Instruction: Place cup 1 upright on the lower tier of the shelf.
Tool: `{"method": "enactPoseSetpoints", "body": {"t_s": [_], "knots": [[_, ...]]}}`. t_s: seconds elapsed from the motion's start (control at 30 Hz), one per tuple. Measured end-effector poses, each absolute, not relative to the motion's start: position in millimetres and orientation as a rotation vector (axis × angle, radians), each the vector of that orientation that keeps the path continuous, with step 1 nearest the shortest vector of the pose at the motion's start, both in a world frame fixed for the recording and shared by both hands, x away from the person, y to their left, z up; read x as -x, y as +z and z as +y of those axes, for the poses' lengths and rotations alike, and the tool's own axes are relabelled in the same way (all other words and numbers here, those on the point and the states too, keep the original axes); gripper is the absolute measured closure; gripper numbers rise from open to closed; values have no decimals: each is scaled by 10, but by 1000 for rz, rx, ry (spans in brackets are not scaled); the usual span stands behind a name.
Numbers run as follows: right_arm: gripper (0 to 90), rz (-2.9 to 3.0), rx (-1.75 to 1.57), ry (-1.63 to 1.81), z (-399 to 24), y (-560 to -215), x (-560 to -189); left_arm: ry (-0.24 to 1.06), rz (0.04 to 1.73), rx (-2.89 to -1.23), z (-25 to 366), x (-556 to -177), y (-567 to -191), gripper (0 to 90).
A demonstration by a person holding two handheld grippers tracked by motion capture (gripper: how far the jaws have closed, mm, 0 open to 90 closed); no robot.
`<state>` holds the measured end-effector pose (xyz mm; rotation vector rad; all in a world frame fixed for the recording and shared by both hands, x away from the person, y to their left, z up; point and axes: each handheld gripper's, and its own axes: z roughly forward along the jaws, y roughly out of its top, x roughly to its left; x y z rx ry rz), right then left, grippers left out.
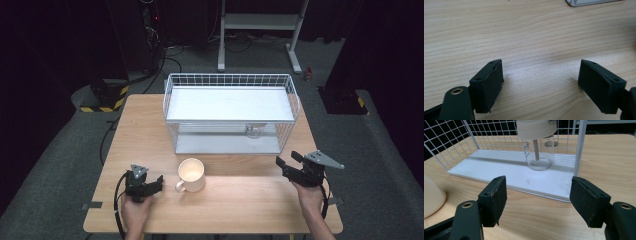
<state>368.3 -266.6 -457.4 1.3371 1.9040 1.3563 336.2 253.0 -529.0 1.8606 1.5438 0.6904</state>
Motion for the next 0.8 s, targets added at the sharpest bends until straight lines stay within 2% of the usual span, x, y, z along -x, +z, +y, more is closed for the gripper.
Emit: {"method": "enactPoseSetpoints", "body": {"t_s": [0.8], "knots": [[241, 1854, -1349, 1271, -2874, -4748, -3572, 690, 1544, -1861, 2530, -3362, -5290, 205]]}}
